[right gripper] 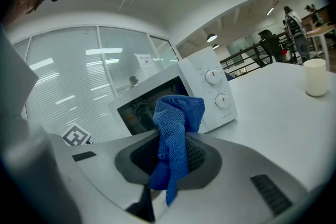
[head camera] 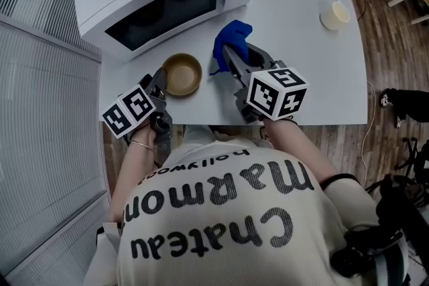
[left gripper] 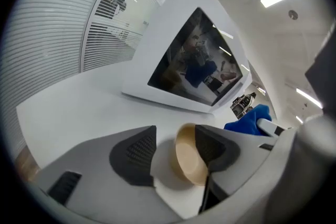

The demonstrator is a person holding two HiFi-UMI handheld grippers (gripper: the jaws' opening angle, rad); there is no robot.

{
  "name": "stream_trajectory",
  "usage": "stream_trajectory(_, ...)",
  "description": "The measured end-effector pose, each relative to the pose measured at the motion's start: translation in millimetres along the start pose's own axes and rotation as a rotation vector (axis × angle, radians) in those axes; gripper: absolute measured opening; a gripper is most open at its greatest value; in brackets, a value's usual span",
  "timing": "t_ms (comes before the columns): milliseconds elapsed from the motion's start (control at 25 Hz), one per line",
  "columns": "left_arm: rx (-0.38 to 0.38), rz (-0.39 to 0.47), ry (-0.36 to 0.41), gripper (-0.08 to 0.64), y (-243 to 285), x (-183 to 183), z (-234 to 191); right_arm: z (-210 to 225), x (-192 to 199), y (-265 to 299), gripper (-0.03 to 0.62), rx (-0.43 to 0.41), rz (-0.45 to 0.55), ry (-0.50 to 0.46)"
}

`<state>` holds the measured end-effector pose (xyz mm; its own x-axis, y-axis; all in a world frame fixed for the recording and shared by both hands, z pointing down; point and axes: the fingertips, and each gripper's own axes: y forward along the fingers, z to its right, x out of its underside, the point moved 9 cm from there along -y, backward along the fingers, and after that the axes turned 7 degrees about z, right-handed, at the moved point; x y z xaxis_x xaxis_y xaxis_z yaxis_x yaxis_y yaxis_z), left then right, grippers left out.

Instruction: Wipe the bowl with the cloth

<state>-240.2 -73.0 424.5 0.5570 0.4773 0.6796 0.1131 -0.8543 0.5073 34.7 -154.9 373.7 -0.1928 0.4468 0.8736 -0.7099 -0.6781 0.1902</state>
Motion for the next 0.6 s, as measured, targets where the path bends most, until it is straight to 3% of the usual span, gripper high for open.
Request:
stream_trajectory(120,0.036,0.139,0.06,0.241,-21.2,-21.0,12.3,-4.3,-3.3,-2.3,0.063,-0.021,0.001,-0.014)
stream_trajectory(280,0.037,0.279,0.222,0.038,-57.6,-33.6,43.7,-17.1,-3.0,-13.7,0.063,-0.049,-0.008,-0.031)
stream_trajectory(360,0.072,0.305,0.222,0.031,-74.5,-30.4,55.8,-24.8,-0.1,-22.2,0.063,-0.061,-0.011,-0.035)
stream_trajectory(480,0.13,0.34,0.158,0.003,-102.6,-20.4,65.2,-36.2,6.1,-32.1,0.063,-0.109,-0.016,-0.045)
stream_trajectory(600,0.144,0.338,0.143,0.0,-126.3,-2.3,68.3,-42.9,14.4,-46.5,0.063,-0.124,-0.033,-0.033)
